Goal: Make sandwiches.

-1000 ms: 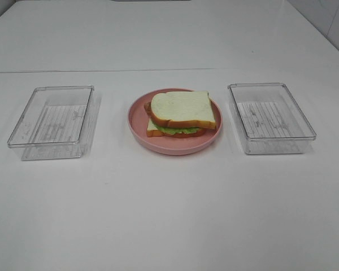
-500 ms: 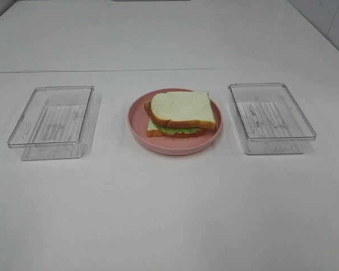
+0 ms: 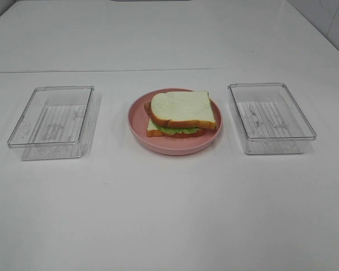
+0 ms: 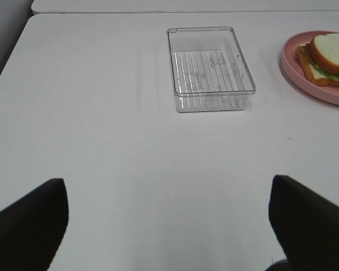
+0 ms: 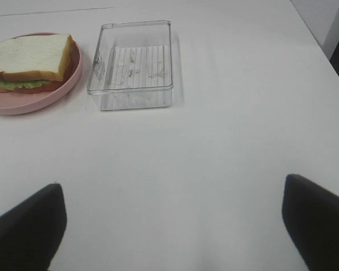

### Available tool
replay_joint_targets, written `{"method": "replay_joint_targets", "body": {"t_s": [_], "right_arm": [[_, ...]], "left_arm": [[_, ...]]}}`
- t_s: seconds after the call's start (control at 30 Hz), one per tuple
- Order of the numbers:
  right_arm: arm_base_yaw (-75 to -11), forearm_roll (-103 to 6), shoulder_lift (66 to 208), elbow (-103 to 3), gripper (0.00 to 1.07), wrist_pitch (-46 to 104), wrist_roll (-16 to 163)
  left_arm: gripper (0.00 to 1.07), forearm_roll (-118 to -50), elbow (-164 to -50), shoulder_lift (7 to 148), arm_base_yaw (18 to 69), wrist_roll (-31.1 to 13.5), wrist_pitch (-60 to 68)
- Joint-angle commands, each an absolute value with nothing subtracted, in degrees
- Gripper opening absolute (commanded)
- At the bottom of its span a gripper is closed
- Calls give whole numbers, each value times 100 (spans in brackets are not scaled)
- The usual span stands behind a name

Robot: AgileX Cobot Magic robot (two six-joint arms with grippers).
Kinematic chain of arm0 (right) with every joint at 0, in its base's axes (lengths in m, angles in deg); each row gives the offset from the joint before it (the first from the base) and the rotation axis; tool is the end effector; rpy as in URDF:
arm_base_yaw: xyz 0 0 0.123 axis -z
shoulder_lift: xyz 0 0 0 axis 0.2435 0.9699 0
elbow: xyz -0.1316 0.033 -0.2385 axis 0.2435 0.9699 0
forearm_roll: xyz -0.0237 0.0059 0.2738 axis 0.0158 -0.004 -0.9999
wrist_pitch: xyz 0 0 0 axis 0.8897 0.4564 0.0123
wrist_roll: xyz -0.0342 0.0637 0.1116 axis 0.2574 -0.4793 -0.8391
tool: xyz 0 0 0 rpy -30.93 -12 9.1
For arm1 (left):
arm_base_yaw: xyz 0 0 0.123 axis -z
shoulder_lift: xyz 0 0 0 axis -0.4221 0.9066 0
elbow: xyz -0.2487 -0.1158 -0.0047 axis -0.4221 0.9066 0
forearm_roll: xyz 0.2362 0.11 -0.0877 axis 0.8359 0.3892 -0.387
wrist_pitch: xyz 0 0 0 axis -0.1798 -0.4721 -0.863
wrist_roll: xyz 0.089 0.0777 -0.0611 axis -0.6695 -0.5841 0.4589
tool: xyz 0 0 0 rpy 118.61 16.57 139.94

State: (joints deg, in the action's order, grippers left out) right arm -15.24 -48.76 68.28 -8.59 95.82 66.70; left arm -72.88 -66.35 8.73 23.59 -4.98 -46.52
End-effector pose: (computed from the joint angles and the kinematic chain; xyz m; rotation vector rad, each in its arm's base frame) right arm 0.0647 0.0012 0.2491 0.0181 2.1336 0.0338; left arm 0.0603 -0.0057 0.2729 -0.0202 2.0402 -0.0579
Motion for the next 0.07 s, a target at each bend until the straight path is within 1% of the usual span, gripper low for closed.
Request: {"method": "replay_joint_targets", "body": {"t_s": [0.03,0.07], "right_arm": [[-1518,-4876,6691,-842,98,9536,6699],[-1518,-4876,6691,-842,98,9536,6699]], "left_arm": [[91,-7271,-6635,764,2399,-498,-4630],[91,-7271,-6635,764,2399,-498,-4630]]}}
